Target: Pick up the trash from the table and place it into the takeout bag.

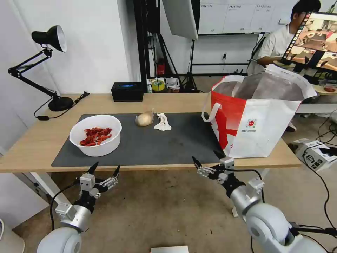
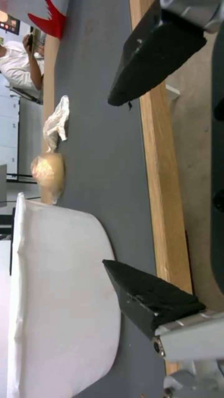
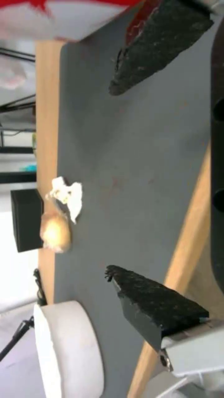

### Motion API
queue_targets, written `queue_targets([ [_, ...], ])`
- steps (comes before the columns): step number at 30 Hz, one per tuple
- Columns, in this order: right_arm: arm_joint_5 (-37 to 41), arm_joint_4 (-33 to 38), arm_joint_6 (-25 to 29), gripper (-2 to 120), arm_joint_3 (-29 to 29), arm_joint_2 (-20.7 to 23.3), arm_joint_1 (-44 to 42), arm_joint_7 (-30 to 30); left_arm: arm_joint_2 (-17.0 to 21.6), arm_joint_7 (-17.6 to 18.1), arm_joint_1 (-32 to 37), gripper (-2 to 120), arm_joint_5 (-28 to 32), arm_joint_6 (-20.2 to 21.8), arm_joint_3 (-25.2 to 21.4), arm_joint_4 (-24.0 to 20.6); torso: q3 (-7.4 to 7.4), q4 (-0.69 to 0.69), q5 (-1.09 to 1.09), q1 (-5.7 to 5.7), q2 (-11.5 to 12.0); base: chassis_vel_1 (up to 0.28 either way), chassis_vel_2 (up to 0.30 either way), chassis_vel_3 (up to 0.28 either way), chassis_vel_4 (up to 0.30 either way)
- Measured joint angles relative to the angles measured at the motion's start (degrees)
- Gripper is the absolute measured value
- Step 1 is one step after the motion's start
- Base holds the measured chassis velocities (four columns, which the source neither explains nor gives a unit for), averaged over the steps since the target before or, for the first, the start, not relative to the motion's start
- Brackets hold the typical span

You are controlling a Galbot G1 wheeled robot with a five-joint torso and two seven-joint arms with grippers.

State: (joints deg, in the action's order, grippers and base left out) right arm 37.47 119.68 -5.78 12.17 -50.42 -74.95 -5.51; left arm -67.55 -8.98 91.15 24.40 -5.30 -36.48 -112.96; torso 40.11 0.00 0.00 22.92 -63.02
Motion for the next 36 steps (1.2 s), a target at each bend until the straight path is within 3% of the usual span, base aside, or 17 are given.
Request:
queue_targets([
  [10,9.55,-8.40,-4.72,100,-14.88,1.23,24.65,-4.47,-0.26,-0.11,0.27,100,0.22,0.08,-0.42,-0.55,0.00,0.00,-0.01,0.00,0.00,0.000,0.000,0.000,0.000],
  [14,11.61,-10.90,-5.90,100,-18.23,0.23,29.20,-6.09,-0.45,-0.12,0.39,100,0.25,0.08,-0.44,-0.60,0.01,0.00,0.00,0.01,0.00,0.000,0.000,0.000,0.000],
  [24,17.30,-25.22,-9.00,100,-28.79,-8.09,48.26,-13.51,-0.77,-0.10,1.08,100,0.24,0.08,-0.97,-0.88,0.01,0.00,0.00,0.01,0.00,0.000,0.000,0.000,0.000],
  [36,20.59,-40.07,-14.22,100,-32.55,-18.49,57.81,-17.40,-0.82,0.21,1.57,100,0.27,0.08,-1.28,-1.58,0.00,0.01,-0.01,0.01,0.00,0.000,0.000,0.000,0.000],
])
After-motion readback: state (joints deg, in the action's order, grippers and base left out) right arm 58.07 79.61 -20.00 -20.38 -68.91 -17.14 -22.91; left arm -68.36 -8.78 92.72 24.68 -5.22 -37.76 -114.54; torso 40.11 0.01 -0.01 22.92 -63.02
